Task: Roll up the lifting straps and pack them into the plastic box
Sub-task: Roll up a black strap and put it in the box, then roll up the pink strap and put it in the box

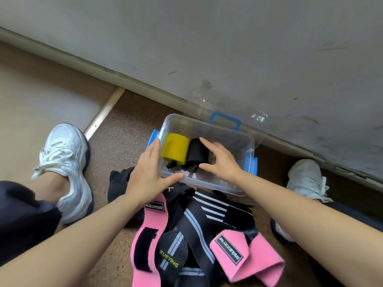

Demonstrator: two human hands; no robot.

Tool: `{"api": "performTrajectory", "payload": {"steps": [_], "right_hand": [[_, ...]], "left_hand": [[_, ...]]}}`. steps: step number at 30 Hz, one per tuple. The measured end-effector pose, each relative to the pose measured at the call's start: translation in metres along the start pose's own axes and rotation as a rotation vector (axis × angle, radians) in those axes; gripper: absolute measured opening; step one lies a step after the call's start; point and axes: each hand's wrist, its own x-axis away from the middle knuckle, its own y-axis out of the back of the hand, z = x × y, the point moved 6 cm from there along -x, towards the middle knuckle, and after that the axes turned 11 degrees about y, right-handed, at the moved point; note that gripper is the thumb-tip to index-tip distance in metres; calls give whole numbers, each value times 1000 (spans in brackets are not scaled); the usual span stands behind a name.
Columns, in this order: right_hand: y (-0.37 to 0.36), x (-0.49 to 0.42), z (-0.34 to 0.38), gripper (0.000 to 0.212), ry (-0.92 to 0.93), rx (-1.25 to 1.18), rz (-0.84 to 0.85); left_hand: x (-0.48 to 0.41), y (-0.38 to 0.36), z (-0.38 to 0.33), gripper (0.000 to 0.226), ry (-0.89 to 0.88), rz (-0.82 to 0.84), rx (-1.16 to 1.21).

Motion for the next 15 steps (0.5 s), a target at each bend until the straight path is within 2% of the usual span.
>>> {"api": "performTrajectory", "payload": {"steps": [2,5,10,12,15], "right_hand": [[1,4,6,68,108,68,33],[-10,5,17,49,208,249,231],[-5,-1,22,52,160,306,400],[5,8,30,50,148,274,381],[28,36,51,34,193,246,178]], "left_hand": [[1,0,-1,121,3,0,1],[1,0,-2,120,6,-5,-5],[1,1,0,119,13,3,-11],[1,2,-1,118,10,-9,-42],[1,3,-8,112,-4,-58,-191]]}}
